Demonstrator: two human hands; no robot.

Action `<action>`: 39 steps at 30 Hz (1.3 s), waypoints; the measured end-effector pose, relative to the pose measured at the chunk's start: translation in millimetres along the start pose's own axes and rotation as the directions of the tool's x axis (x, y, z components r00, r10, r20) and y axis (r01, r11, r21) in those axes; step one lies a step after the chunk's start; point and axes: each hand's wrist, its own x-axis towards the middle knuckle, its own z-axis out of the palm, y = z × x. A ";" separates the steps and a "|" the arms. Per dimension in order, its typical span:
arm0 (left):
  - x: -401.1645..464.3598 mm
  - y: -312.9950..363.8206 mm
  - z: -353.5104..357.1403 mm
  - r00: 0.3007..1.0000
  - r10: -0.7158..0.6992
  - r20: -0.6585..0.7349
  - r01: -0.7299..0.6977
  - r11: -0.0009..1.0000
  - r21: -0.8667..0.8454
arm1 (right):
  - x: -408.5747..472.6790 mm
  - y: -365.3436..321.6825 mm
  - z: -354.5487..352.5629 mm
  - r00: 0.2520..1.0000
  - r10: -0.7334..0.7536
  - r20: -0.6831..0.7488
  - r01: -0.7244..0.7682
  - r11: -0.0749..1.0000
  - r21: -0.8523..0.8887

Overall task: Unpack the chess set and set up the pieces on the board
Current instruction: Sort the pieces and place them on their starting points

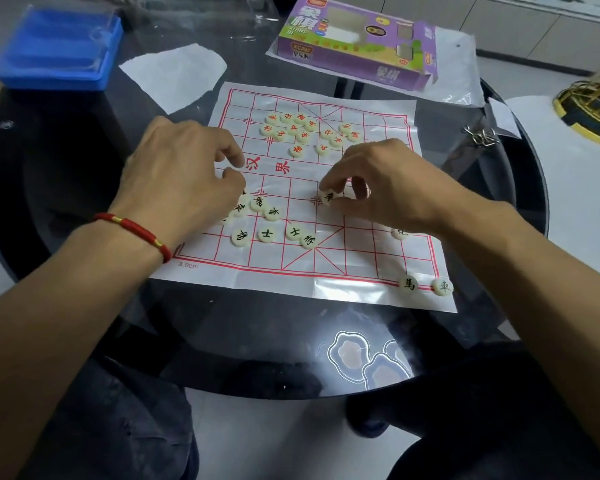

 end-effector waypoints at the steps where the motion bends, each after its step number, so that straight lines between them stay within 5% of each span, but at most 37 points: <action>1: -0.1 0.8 0.2 1.000 -0.002 0.001 0.002 1.000 0.003 | -1.9 0.6 0.8 1.000 0.007 0.004 -0.007 1.000 0.008; 34: -1.4 3.0 -2.2 0.998 -0.019 0.053 0.019 1.000 0.003 | -0.9 -16.4 -6.3 1.000 -0.008 0.028 0.009 1.000 -0.026; 39: 3.8 -4.8 -12.6 0.993 -0.051 0.105 0.053 0.998 -0.022 | -9.5 -33.0 -5.7 0.993 -0.035 0.116 0.034 0.999 0.013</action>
